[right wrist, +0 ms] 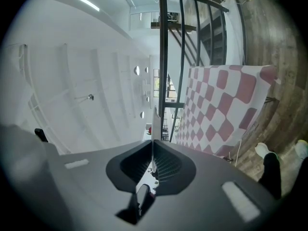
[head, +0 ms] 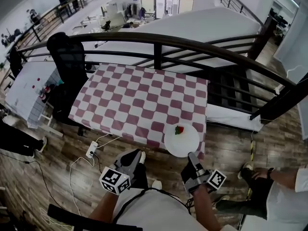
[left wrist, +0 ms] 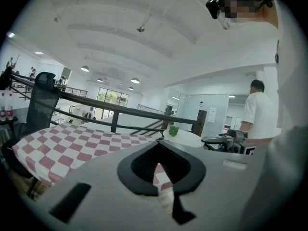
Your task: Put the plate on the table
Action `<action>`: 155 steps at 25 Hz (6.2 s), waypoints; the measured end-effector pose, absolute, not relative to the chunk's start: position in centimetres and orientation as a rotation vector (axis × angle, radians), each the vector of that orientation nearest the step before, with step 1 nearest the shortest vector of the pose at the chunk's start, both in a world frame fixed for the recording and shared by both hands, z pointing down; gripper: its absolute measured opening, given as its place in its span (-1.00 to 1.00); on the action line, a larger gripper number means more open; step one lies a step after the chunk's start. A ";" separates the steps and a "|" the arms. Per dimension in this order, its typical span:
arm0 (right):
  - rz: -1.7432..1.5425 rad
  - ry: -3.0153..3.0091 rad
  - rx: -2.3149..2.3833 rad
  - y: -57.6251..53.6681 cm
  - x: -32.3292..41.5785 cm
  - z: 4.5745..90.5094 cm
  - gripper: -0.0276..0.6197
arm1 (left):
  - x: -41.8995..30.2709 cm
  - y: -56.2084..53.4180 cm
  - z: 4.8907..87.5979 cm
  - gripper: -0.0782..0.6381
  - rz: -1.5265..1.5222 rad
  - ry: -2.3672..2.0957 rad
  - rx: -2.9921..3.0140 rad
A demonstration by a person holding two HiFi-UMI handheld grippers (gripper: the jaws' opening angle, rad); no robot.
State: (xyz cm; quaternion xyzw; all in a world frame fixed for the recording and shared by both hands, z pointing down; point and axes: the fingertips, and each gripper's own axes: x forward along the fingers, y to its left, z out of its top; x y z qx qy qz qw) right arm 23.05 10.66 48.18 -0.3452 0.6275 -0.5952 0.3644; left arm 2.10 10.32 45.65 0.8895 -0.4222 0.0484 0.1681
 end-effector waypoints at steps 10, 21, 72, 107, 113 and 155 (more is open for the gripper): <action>-1.496 1.606 -0.936 4.9 21.8 48.3 -0.85 | 1.0 2.9 45.9 -0.76 0.129 -1.126 2.574; -1.448 1.582 -0.975 -6.0 18.4 47.3 -0.86 | -1.8 -9.1 45.5 -0.76 0.147 -1.056 2.609; -1.505 1.622 -0.981 -44.4 15.6 63.2 -0.86 | -7.6 -35.8 53.2 -0.76 0.164 -1.153 2.434; -1.593 1.610 -1.013 -49.4 15.6 71.1 -0.85 | -6.6 -36.6 58.3 -0.76 0.206 -1.190 2.356; -1.603 1.605 -1.023 -49.5 15.7 71.6 -0.85 | -6.4 -36.8 58.7 -0.76 0.193 -1.202 2.348; -1.839 1.588 -1.274 -51.4 16.3 75.6 -0.86 | -6.7 -35.8 59.4 -0.76 0.177 -1.251 2.291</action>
